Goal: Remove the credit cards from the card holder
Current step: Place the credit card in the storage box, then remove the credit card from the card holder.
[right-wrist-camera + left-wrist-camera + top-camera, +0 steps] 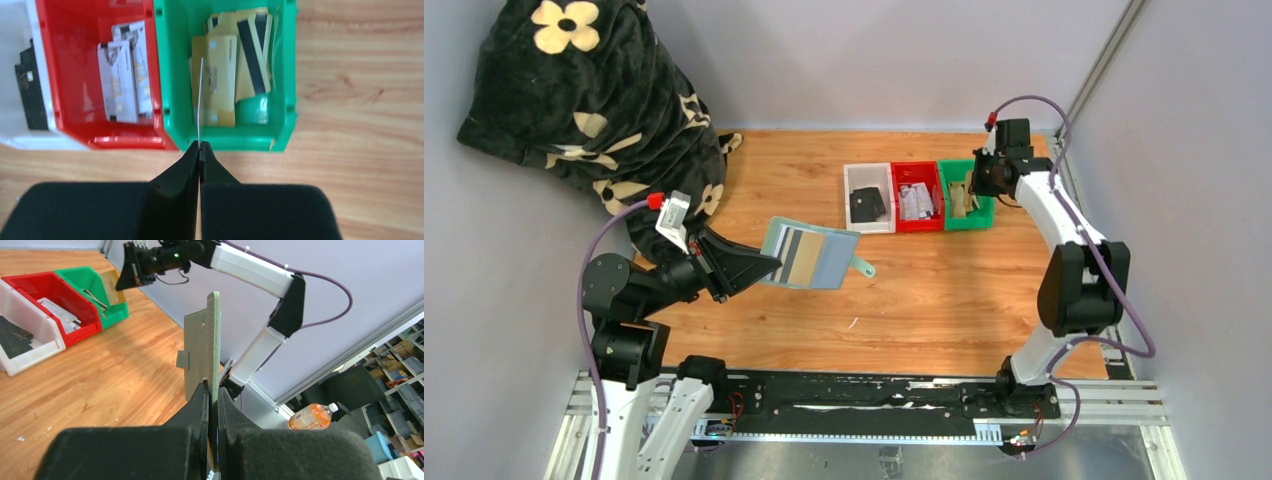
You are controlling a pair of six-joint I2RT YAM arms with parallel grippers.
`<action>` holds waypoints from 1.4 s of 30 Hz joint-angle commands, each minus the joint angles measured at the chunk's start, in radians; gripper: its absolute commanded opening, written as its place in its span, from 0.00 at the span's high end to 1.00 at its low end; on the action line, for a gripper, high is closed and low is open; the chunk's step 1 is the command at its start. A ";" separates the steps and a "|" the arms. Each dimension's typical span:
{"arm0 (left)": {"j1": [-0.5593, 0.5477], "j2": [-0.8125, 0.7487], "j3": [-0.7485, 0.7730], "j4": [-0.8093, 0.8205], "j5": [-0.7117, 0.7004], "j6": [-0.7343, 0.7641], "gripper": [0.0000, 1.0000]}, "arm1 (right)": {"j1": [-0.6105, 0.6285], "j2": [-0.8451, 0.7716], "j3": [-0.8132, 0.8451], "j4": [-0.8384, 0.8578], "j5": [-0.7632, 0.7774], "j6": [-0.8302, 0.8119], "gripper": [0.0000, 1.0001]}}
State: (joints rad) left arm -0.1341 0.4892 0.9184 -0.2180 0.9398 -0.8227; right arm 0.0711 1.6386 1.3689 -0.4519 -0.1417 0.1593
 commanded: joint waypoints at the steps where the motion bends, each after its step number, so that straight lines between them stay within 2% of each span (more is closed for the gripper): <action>1: -0.001 0.014 0.029 0.033 0.021 -0.004 1.00 | -0.009 0.126 0.120 -0.037 0.051 -0.050 1.00; 10: -0.001 0.032 0.037 0.033 0.017 0.007 1.00 | -0.011 0.324 0.235 -0.080 -0.038 -0.053 1.00; 14: -0.001 0.037 0.032 0.046 0.016 0.002 1.00 | -0.012 0.368 0.277 -0.111 0.009 -0.061 0.99; 17: -0.001 0.037 0.033 0.043 0.019 0.006 1.00 | -0.010 0.359 0.304 -0.158 0.109 -0.050 0.81; 20: -0.001 0.037 0.030 0.038 0.019 0.011 1.00 | 0.011 0.288 0.285 -0.145 0.141 -0.033 0.65; 23: -0.001 0.038 0.032 0.038 0.022 0.014 1.00 | 0.066 0.181 0.286 -0.151 0.162 -0.042 0.55; 27: -0.001 0.041 0.037 0.041 0.055 0.013 1.00 | 0.138 -0.042 0.202 -0.095 -0.068 0.012 0.46; 28: -0.001 0.042 0.035 0.040 0.068 0.015 1.00 | 0.162 -0.112 0.151 -0.009 -0.223 0.043 0.39; 29: -0.001 0.043 0.033 0.039 0.082 0.019 1.00 | 0.188 -0.175 0.097 0.046 -0.304 0.093 0.33; 30: -0.001 0.045 0.029 0.039 0.095 0.020 1.00 | 0.217 -0.241 0.030 0.204 -0.453 0.155 0.28; 31: -0.001 0.047 0.026 0.038 0.107 0.022 1.00 | 0.253 -0.302 -0.033 0.294 -0.521 0.231 0.27; 33: -0.001 0.053 0.027 0.023 0.130 0.036 1.00 | 0.339 -0.401 -0.142 0.607 -0.656 0.357 0.23; 35: -0.001 0.058 0.035 -0.011 0.148 0.073 1.00 | 0.451 -0.454 -0.177 0.705 -0.698 0.377 0.21; 38: -0.001 0.058 0.053 -0.059 0.148 0.140 1.00 | 0.593 -0.466 -0.173 0.725 -0.771 0.375 0.19; 42: -0.001 0.066 0.066 -0.067 0.152 0.154 1.00 | 0.689 -0.489 -0.251 0.853 -0.832 0.451 0.18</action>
State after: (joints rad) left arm -0.1341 0.5491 0.9447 -0.2737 1.0626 -0.7139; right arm 0.7055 1.1603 1.1889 0.2314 -0.8471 0.5079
